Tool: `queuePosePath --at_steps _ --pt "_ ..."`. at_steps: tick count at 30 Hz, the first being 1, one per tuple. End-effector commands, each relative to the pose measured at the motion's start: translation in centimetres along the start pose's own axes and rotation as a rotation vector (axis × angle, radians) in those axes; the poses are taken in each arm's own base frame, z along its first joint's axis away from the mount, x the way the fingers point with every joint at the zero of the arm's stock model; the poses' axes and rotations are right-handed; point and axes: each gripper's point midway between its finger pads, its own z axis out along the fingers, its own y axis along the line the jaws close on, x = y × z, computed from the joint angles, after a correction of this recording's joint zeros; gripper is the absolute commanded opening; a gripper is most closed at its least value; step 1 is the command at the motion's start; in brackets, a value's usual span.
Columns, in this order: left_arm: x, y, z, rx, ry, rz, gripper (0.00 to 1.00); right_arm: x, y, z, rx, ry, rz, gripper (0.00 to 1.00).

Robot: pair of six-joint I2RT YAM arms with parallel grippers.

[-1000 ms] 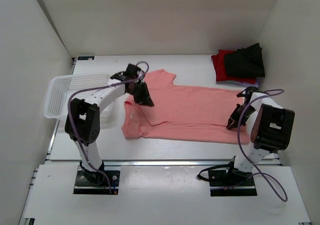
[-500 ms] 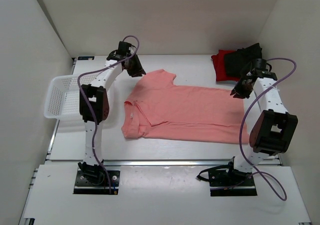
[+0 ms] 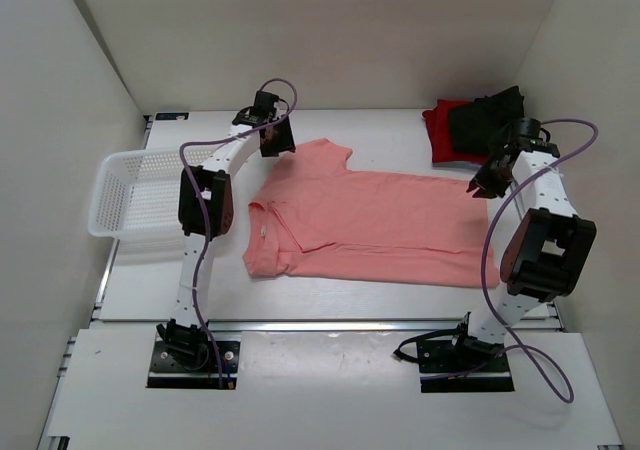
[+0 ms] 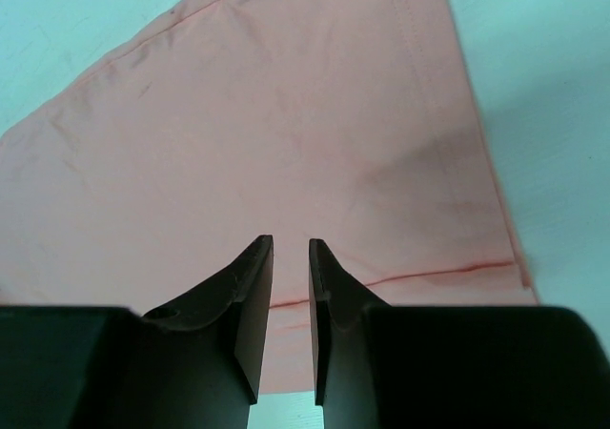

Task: Fold and stack the t-shirts
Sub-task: Grap the side of the flattened tshirt furthest away from the robot with both arms

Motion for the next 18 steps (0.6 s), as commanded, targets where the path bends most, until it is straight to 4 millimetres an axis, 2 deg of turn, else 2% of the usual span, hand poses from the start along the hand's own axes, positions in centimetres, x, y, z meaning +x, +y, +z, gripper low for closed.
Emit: queuePosePath --at_steps 1,3,4,5,6,7,9,10,11,13,14,16,18 --pt "-2.2 0.6 0.2 -0.018 -0.066 0.044 0.63 -2.0 0.6 0.1 -0.021 -0.04 0.001 0.19" --pt "-2.7 0.4 0.7 0.001 -0.079 0.039 0.6 -2.3 0.9 0.6 -0.017 -0.035 -0.011 0.19" --pt "-2.0 1.0 1.7 -0.011 -0.059 0.037 0.6 -2.1 1.0 0.6 -0.017 -0.03 -0.016 0.19" --pt "-2.9 0.6 1.4 -0.005 -0.083 0.047 0.62 -2.2 1.1 0.9 -0.017 -0.029 -0.022 0.19" --pt "-2.8 0.6 1.9 0.005 -0.077 0.045 0.64 -2.1 1.1 1.1 -0.015 -0.02 -0.015 0.19" --pt "-2.3 0.9 2.6 0.0 -0.061 0.032 0.63 -2.2 1.2 1.1 -0.015 -0.024 -0.025 0.2" --pt "-2.8 0.1 2.7 0.028 -0.062 0.022 0.57 -2.2 1.0 1.6 -0.011 -0.017 -0.026 0.2" --pt "-1.9 0.1 3.4 0.033 -0.034 0.022 0.56 -2.3 0.7 1.9 -0.001 -0.012 -0.009 0.2" --pt "-2.1 -0.5 3.1 0.042 -0.036 0.026 0.56 -2.3 1.0 1.9 -0.011 -0.01 -0.025 0.19" --pt "-0.9 -1.0 3.8 0.048 -0.004 0.044 0.56 -2.5 0.2 2.4 0.007 -0.008 -0.007 0.19" --pt "-0.5 -1.4 3.7 0.061 0.007 0.052 0.53 -2.7 -0.2 2.8 0.019 -0.011 -0.003 0.2" --pt "0.4 -1.8 3.7 0.077 0.033 0.053 0.41 -3.2 -1.5 4.0 0.065 -0.007 0.022 0.2" --pt "1.0 -2.3 3.5 0.1 0.057 0.04 0.37 -3.7 -2.1 4.9 0.098 -0.01 0.039 0.25"
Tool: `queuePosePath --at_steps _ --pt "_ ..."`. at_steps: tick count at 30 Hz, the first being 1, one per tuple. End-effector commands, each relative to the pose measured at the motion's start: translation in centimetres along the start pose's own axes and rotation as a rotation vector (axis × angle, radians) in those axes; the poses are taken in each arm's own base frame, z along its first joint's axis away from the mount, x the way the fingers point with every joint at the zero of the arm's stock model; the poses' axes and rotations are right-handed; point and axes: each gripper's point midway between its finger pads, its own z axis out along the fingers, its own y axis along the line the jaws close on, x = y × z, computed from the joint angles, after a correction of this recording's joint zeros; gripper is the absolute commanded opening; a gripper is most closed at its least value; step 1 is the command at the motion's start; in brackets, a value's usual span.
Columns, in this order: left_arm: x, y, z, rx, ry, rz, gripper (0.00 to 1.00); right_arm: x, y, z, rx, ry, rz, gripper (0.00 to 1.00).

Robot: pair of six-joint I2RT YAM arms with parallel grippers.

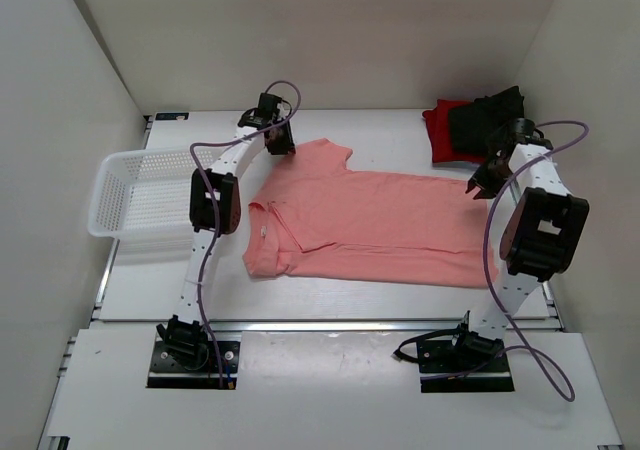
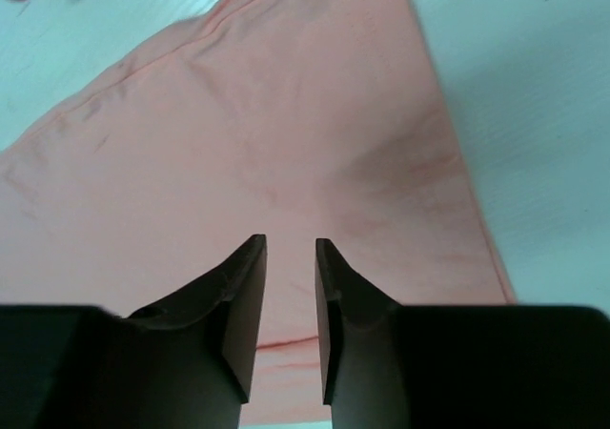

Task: Fold and stack the t-shirts
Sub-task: Grap the side of the flattened tshirt furthest away from the robot with both arms

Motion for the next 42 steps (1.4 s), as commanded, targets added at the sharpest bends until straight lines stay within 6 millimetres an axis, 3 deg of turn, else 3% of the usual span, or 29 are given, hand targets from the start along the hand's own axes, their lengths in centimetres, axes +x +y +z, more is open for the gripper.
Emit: queuePosePath --at_steps 1,4,6,8,10,15,16,17,24,26,27,28,30,38,39,42 --pt "1.7 -1.6 -0.7 0.059 0.071 -0.002 0.38 -2.9 -1.8 1.2 0.061 -0.054 0.039 0.27" --pt "2.1 -1.5 -1.3 0.062 0.093 -0.001 0.51 -4.0 -2.2 2.4 0.055 -0.066 0.091 0.29" --pt "2.6 -1.7 -1.4 0.062 0.104 0.007 0.49 -4.6 -2.3 2.8 0.053 -0.08 0.113 0.3" --pt "2.8 -1.9 -1.5 0.08 0.113 -0.001 0.34 -5.0 -2.3 3.6 0.054 -0.086 0.121 0.33" --pt "3.3 -1.8 -1.3 0.089 0.136 -0.022 0.01 -5.3 -2.4 4.1 0.059 -0.077 0.133 0.35" --pt "4.0 -1.3 -1.1 0.117 0.196 -0.111 0.0 -6.4 -2.5 5.6 0.107 -0.088 0.117 0.4" --pt "3.4 -0.8 -1.4 0.114 0.19 -0.119 0.0 -6.6 -2.4 6.0 0.11 -0.09 0.122 0.41" --pt "3.4 -1.2 -1.4 0.119 0.186 -0.114 0.0 -7.6 -2.6 5.8 0.137 -0.125 0.123 0.49" --pt "0.7 -1.6 -2.9 0.17 0.126 -0.139 0.0 -9.1 -2.6 7.9 0.218 -0.098 0.131 0.51" --pt "0.0 -2.0 -3.4 0.183 0.108 -0.137 0.0 -8.7 -2.5 8.6 0.239 -0.066 0.109 0.48" --pt "-0.2 -2.0 -3.6 0.183 0.105 -0.142 0.0 -9.4 -2.5 8.7 0.244 -0.067 0.107 0.42" --pt "-0.5 -2.3 -3.9 0.191 0.096 -0.14 0.0 -8.8 -2.5 9.5 0.251 -0.04 0.098 0.25" --pt "-1.0 -2.5 -4.3 0.208 0.087 -0.146 0.0 -9.3 -2.0 8.9 0.252 -0.036 0.091 0.02" --pt "-4.3 -3.3 -6.0 0.248 0.003 -0.173 0.0 -12.6 -0.5 5.9 0.217 -0.141 0.045 0.0" --pt "-4.6 -4.1 -6.5 0.269 0.001 -0.178 0.0 -12.4 -0.7 6.0 0.222 -0.131 0.033 0.0" --pt "-6.3 -5.2 -9.0 0.33 -0.018 -0.186 0.0 -13.5 -0.4 3.9 0.213 -0.171 0.025 0.0"
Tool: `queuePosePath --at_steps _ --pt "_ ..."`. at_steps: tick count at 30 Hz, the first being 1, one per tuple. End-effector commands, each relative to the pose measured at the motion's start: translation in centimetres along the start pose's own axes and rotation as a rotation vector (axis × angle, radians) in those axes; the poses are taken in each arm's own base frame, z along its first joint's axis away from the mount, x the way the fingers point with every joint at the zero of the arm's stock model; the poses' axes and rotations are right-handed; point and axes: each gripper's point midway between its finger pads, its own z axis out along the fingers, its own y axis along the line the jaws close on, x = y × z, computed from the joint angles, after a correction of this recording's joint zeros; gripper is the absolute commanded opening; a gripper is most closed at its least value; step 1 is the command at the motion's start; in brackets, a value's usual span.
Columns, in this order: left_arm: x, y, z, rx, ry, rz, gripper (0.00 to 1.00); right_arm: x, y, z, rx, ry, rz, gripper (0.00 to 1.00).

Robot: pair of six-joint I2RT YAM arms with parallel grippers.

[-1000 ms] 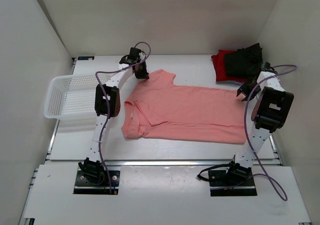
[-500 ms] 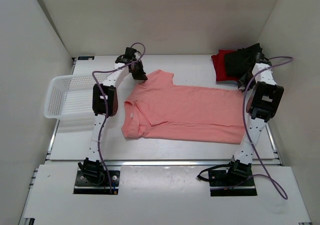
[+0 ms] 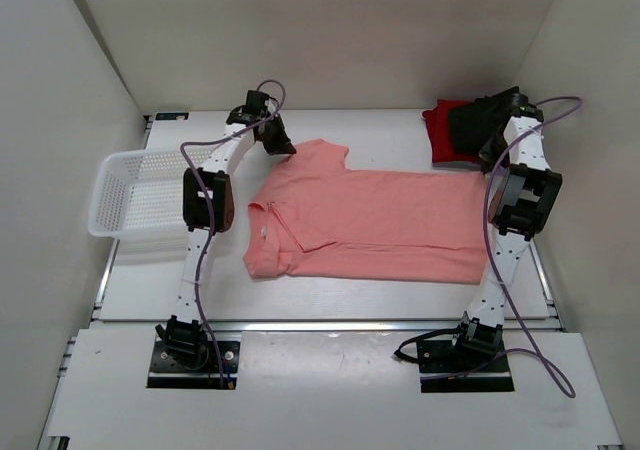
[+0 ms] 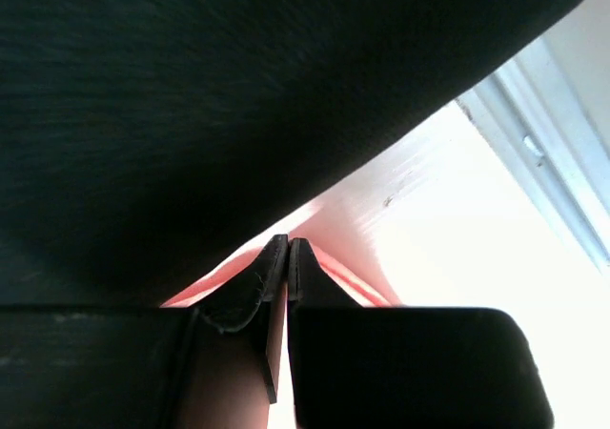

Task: Fold and stack the t-shirts
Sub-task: Grap the side of the flattened tshirt furthest away from the robot with both arms, then fold the other side of the tshirt into a rectangle

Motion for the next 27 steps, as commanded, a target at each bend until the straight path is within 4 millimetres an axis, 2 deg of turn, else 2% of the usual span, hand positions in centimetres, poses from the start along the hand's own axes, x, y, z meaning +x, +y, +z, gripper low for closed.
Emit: queuePosePath --at_steps 1,3,4,6,7,8,9,10,11,13,14,16,17,18,19,20,21,22,24,27 --pt "-5.2 -7.0 -7.9 0.164 -0.138 0.054 0.0 -2.6 -0.6 -3.5 -0.002 -0.092 -0.016 0.0" --pt "-4.6 -7.0 -8.8 0.165 -0.124 0.066 0.0 -3.0 -0.7 -4.7 -0.033 -0.107 -0.032 0.0" --pt "-4.3 -7.9 -10.0 0.181 -0.122 0.081 0.0 -2.7 -1.2 -4.6 -0.033 -0.093 -0.027 0.0" --pt "-2.2 -6.5 -10.0 0.161 -0.073 0.079 0.0 -2.0 -1.5 -4.6 -0.043 -0.072 -0.018 0.0" --pt "-2.2 -7.1 -11.4 0.176 -0.09 0.101 0.0 -2.0 -1.8 -5.3 -0.042 -0.077 -0.018 0.0" --pt "-0.6 -6.9 -11.5 0.17 -0.06 0.103 0.0 -1.3 -2.1 -4.9 -0.041 -0.056 -0.024 0.01" --pt "1.2 -5.6 -11.0 0.142 -0.016 0.092 0.0 -1.1 -2.4 -5.5 -0.034 -0.06 -0.027 0.0" --pt "1.5 -6.0 -11.8 0.147 -0.015 0.097 0.0 -1.3 -2.6 -6.3 -0.035 -0.076 -0.029 0.0" --pt "2.3 -5.8 -12.7 0.144 -0.002 0.094 0.0 -0.4 -3.1 -5.8 -0.029 -0.05 -0.027 0.0" --pt "3.4 -5.3 -13.7 0.132 0.013 0.086 0.0 0.3 -3.9 -7.1 -0.037 -0.047 -0.018 0.0" --pt "4.2 -5.2 -14.5 0.127 0.02 0.087 0.0 1.4 -4.4 -6.6 -0.033 -0.018 -0.019 0.01" --pt "5.9 -4.0 -15.3 0.098 0.045 0.07 0.0 3.2 -5.4 -7.1 -0.046 0.004 -0.015 0.0" --pt "6.1 -4.7 -16.2 0.112 0.031 0.077 0.0 3.4 -5.4 -7.2 -0.058 0.004 -0.018 0.0" --pt "6.7 -4.4 -16.7 0.108 0.025 0.072 0.0 4.0 -5.2 -6.5 -0.095 0.025 -0.019 0.0" --pt "7.9 -3.5 -16.5 0.096 0.051 0.051 0.0 4.5 -5.1 -6.2 -0.114 0.043 -0.015 0.0" --pt "9.0 -2.8 -16.7 0.086 0.064 0.041 0.0 4.0 -4.8 -6.1 -0.13 0.027 -0.021 0.0" --pt "9.0 -2.7 -17.4 0.086 0.054 0.04 0.0 4.3 -4.8 -5.8 -0.115 0.036 -0.037 0.0" --pt "9.9 -1.7 -17.3 0.064 0.071 0.03 0.0 4.5 -4.6 -5.7 -0.109 0.036 -0.056 0.0" --pt "10.5 -1.0 -18.1 0.051 0.072 0.028 0.0 4.9 -5.0 -5.9 -0.09 0.029 -0.068 0.0" --pt "11.9 0.2 -18.8 0.036 0.083 0.009 0.0 6.9 -7.1 -5.6 -0.05 0.065 -0.062 0.0"
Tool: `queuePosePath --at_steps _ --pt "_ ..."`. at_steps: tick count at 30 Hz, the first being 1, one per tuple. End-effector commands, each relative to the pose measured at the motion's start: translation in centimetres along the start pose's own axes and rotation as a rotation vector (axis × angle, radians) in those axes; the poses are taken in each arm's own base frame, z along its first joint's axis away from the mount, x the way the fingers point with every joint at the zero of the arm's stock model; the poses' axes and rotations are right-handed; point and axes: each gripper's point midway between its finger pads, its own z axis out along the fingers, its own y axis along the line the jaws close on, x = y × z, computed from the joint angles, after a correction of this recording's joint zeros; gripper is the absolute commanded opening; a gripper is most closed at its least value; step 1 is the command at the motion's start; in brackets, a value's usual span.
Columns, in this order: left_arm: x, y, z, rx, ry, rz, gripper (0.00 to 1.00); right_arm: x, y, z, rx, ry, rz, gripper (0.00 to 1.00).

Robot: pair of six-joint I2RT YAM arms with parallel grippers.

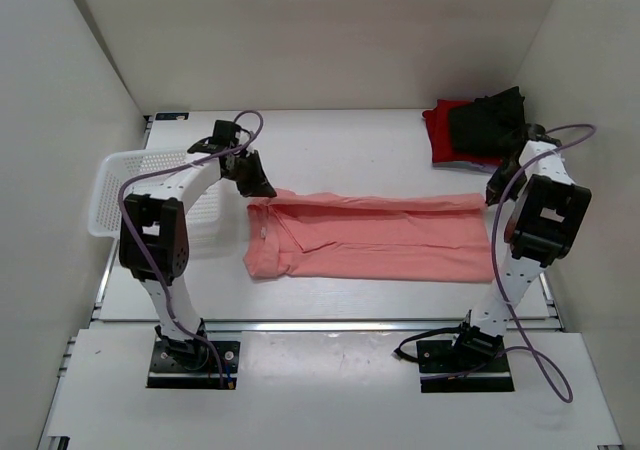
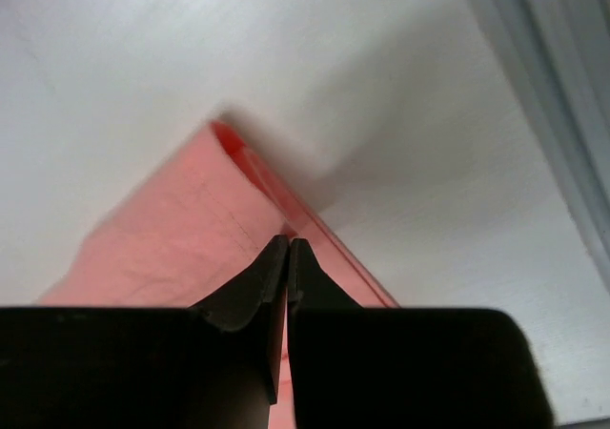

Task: Fold and stack the t-shirts
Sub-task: Fold the other side of the tshirt into a rectangle

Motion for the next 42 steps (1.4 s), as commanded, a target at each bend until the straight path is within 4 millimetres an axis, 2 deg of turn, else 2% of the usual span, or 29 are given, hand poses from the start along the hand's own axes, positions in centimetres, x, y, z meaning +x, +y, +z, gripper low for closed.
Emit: queuePosePath --at_steps 1,3,4,5,6,8,15,17,22,23,24,25,26,27,29,31,33,35,36,37,38,39,41,42 --pt "-0.1 -0.3 -3.1 0.024 -0.066 0.022 0.0 0.7 -1.9 -1.5 0.015 -0.033 0.008 0.0" --pt "0.8 0.1 -3.4 0.022 -0.061 0.023 0.0 2.0 -2.9 -1.4 0.013 -0.025 0.033 0.0" --pt "0.9 0.1 -3.7 0.024 -0.069 0.022 0.0 2.0 -3.0 -1.6 0.013 -0.033 0.033 0.0" --pt "2.0 0.6 -3.1 0.017 -0.04 0.011 0.0 2.8 -3.0 -1.4 0.02 -0.019 0.019 0.0" --pt "2.3 0.6 -3.4 0.024 -0.043 0.011 0.0 3.2 -3.3 -1.3 0.024 -0.015 0.023 0.0" --pt "3.3 0.9 -3.2 0.028 -0.023 0.003 0.0 4.2 -2.7 -1.1 0.02 -0.006 -0.002 0.0" --pt "6.1 1.2 -3.7 0.021 0.011 0.009 0.0 5.4 -4.2 -0.7 0.084 -0.01 -0.008 0.0" --pt "6.9 1.4 -3.9 0.011 0.017 0.027 0.0 5.5 -4.6 -1.1 0.095 -0.02 0.001 0.0" --pt "8.2 3.1 -3.9 -0.05 0.032 0.0 0.0 8.2 -6.0 -1.3 0.127 0.024 0.016 0.0" --pt "8.0 3.3 -4.1 -0.055 0.017 0.007 0.06 8.5 -6.2 -1.6 0.127 0.029 0.025 0.04" --pt "7.9 3.6 -4.4 -0.072 0.008 -0.006 0.11 9.1 -6.5 -1.9 0.135 0.032 0.032 0.13" --pt "8.0 3.7 -4.3 -0.074 0.008 -0.003 0.23 9.4 -6.6 -1.8 0.142 0.035 0.026 0.2" --pt "7.9 3.7 -4.6 -0.071 0.002 -0.012 0.28 9.2 -6.9 -2.2 0.143 0.024 0.041 0.29" --pt "7.8 3.4 -4.8 -0.062 -0.006 -0.011 0.28 9.0 -7.1 -2.4 0.147 0.014 0.05 0.33" --pt "7.3 2.9 -4.9 -0.051 -0.018 -0.007 0.29 7.7 -6.8 -3.4 0.15 -0.029 0.061 0.34" --pt "6.5 2.0 -5.2 -0.04 -0.037 0.013 0.3 6.6 -5.0 -4.4 0.128 -0.069 0.011 0.35" --pt "4.9 1.0 -5.8 -0.03 -0.078 0.033 0.29 5.0 -3.2 -5.3 0.106 -0.111 -0.028 0.36" --pt "4.8 -0.5 -5.7 -0.006 -0.074 0.052 0.26 4.7 -0.4 -5.4 0.079 -0.135 -0.112 0.36" --pt "4.5 -0.7 -5.6 -0.003 -0.079 0.055 0.23 4.4 0.3 -5.6 0.075 -0.146 -0.128 0.36" --pt "5.5 -1.2 -4.9 0.001 -0.048 0.061 0.21 4.7 1.7 -5.1 0.049 -0.138 -0.148 0.36" --pt "5.6 -1.9 -4.4 0.01 -0.048 0.071 0.2 4.9 2.5 -5.2 0.033 -0.139 -0.178 0.35" --pt "6.8 -2.4 -3.6 0.016 -0.028 0.075 0.18 5.3 2.7 -4.6 0.031 -0.119 -0.181 0.35" --pt "8.1 -2.3 -2.4 0.014 -0.018 0.058 0.16 5.8 4.4 -3.6 -0.026 -0.114 -0.207 0.32" --pt "9.3 -2.1 -1.6 0.01 -0.001 0.038 0.15 6.5 4.9 -3.4 -0.062 -0.094 -0.199 0.29"
